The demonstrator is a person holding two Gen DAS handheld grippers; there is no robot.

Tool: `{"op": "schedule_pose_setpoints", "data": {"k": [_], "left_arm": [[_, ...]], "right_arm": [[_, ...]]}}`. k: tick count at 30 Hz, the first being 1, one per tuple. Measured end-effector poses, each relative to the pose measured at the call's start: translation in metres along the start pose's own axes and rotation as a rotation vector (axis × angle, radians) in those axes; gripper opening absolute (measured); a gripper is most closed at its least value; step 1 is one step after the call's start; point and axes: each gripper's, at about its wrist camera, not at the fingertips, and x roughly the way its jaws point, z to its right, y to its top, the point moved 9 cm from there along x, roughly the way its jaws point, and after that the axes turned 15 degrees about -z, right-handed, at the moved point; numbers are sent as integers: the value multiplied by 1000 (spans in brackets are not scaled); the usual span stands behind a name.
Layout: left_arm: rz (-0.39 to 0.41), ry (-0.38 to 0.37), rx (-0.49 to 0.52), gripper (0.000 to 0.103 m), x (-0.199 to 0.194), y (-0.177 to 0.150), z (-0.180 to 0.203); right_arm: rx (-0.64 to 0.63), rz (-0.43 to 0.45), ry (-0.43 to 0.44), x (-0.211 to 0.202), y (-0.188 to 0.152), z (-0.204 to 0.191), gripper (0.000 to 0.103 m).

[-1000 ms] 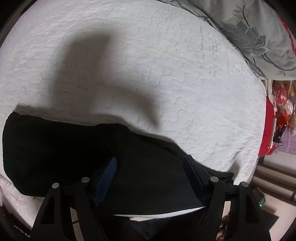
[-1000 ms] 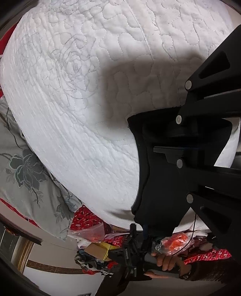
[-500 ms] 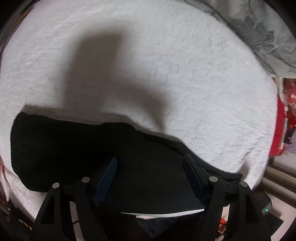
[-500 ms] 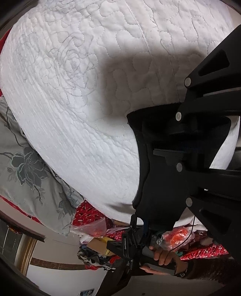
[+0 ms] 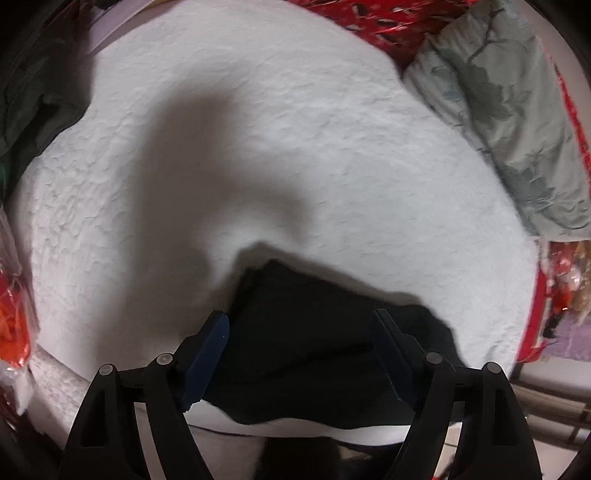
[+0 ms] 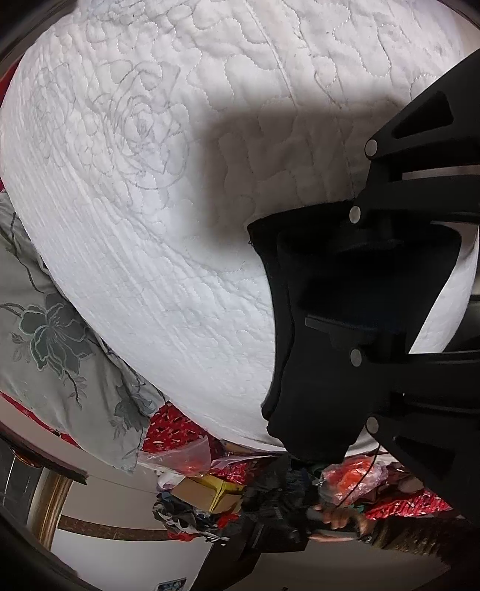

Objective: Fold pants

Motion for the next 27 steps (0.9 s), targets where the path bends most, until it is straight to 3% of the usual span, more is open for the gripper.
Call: {"op": "schedule_pose_setpoints", "data": {"k": [2,5,9,11,13,15,16,19,21,23,27], "left_arm": [[-2,43,18,78,14,-3,0],[-34,29,52,78,39,-9,14],[-10,24,87,74,43,-13,19],[26,27,94,61,41,-17,18],[43,29,78,33,45,-19,13],[46,32,50,24,55,-25,6],[57,28,37,20,56,-28,3],[109,-103,12,19,44,-47,8],[150,-75,25,20,38,-51,7],[126,-57,-2,20,46,-50,-2],[98,-103,-70,20,62,-48,-16]], "right_arm": [[10,6,-2,0,1,-1,32],[18,10,-5,0,2,-2,32],[26,11,-4,1,3,-2,32],[22,18,-19,0,3,-2,30],[7,17,-52,1,4,-2,27],[-8,19,-114,2,7,0,2],[-16,17,-135,3,8,1,3],[-40,25,-163,-4,15,-5,2],[-78,71,-145,-20,23,-17,2],[-85,71,-169,-23,30,-16,2],[-43,38,-188,-12,34,1,2]]}}
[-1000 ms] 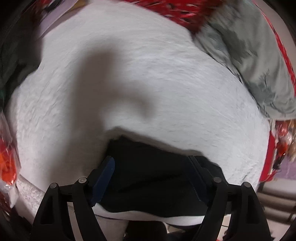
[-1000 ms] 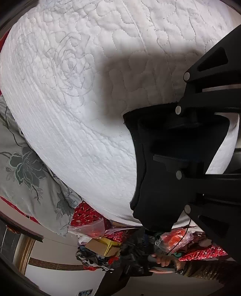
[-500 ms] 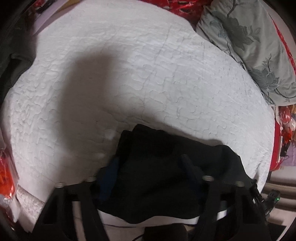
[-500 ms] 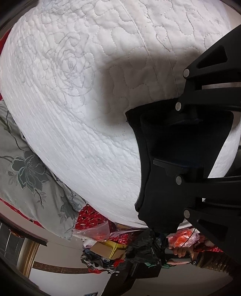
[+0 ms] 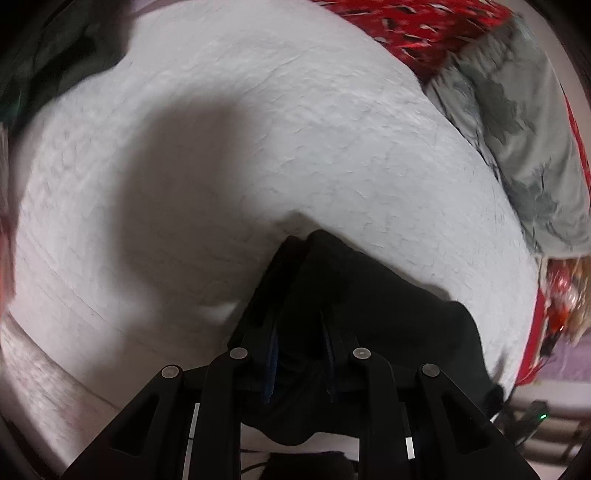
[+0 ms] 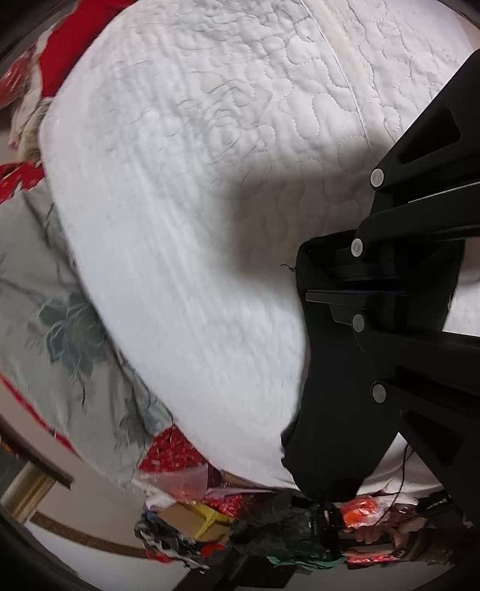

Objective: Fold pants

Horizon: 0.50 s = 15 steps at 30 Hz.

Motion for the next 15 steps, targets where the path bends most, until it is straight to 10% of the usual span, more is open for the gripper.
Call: {"op": "schedule_pose_setpoints", "data": {"k": [9,15], "left_arm": [[4,33,-7,23,-4,1,-2],[88,5,-46,46,-41,-2,-17]], "right_arm": [[64,-13,63,5,-10,7,6],[79,15,84,-12,-23,8,32]]}}
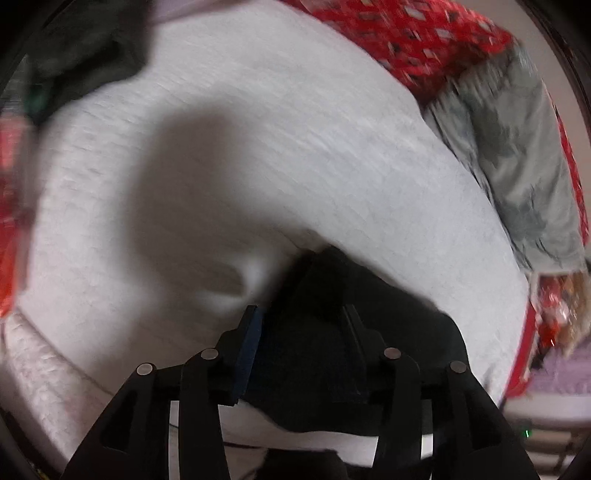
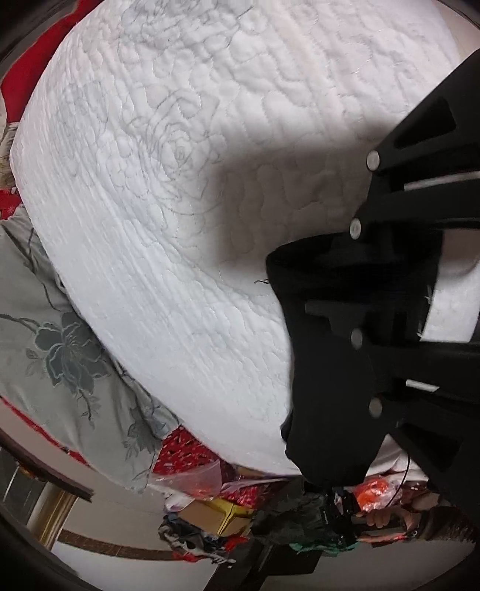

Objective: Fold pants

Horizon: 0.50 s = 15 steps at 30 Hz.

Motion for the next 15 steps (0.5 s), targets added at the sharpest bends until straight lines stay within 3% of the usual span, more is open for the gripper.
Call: {"op": "schedule_pose_setpoints", "data": {"k": [2,5,8,9,15], "left_arm": [[36,-12,-40,55,-13,2,-13],[40,-114,-101,56,-25,-8,-21],[27,-110,-28,64,-20,-34,-1],[17,-112,5,71,-15,-45,10],[-167,-235,175,73,51,-132,101]], "right_arm": [[13,8,12,-6,-4,4,37],[43,7,35,-11,-14,13,39],[62,-1,56,-12,-24,21,42],[63,-1,62,-12,-26,22,42],[27,0,116,-12,-37,11,42]]}}
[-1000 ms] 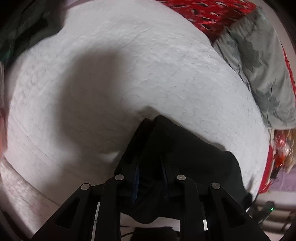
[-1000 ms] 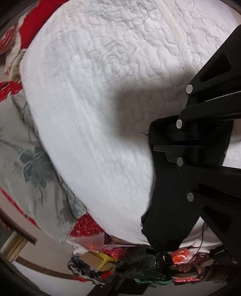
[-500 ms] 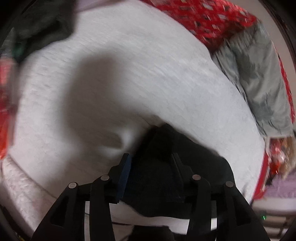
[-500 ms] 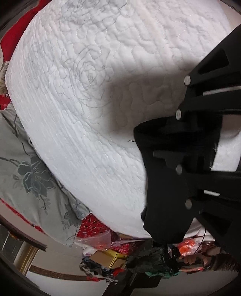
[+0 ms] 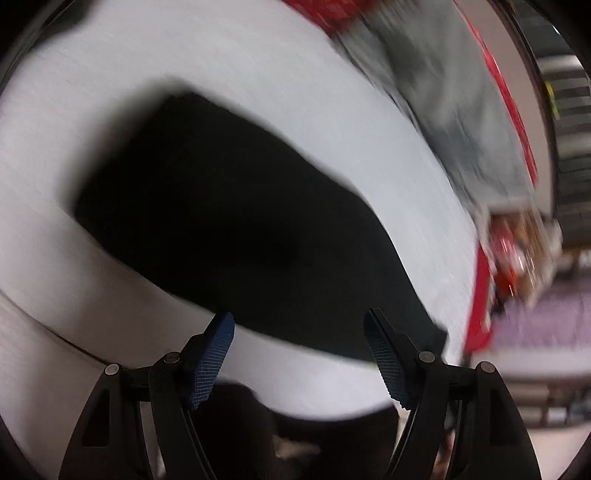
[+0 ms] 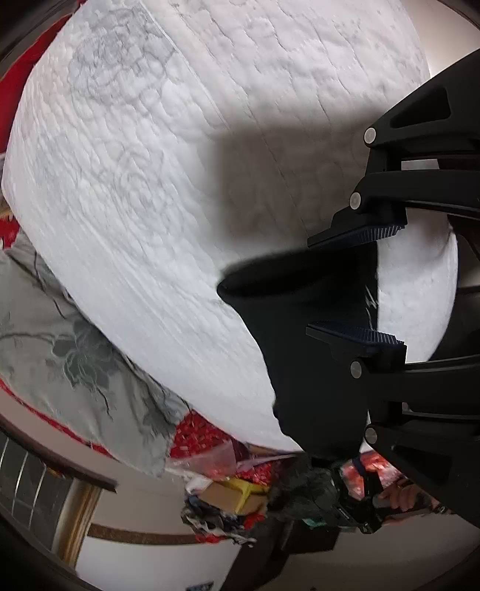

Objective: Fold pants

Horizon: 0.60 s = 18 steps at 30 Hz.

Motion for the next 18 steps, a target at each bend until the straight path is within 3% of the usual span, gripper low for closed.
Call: {"op": "schedule_pose_setpoints", "data": {"k": [5,10,18], "left_arm": [[-171,-137,12,72,81,-40,52],[-204,-175,-58,71,122,-35,60],[-184,-209,-117,71,147,-18,62]], "right_arm": [[-15,9,5,0,-3,-5,42],[-2,11,24,-1,-6,-1,42],[1,26,62,-4,-11,3,42]]}}
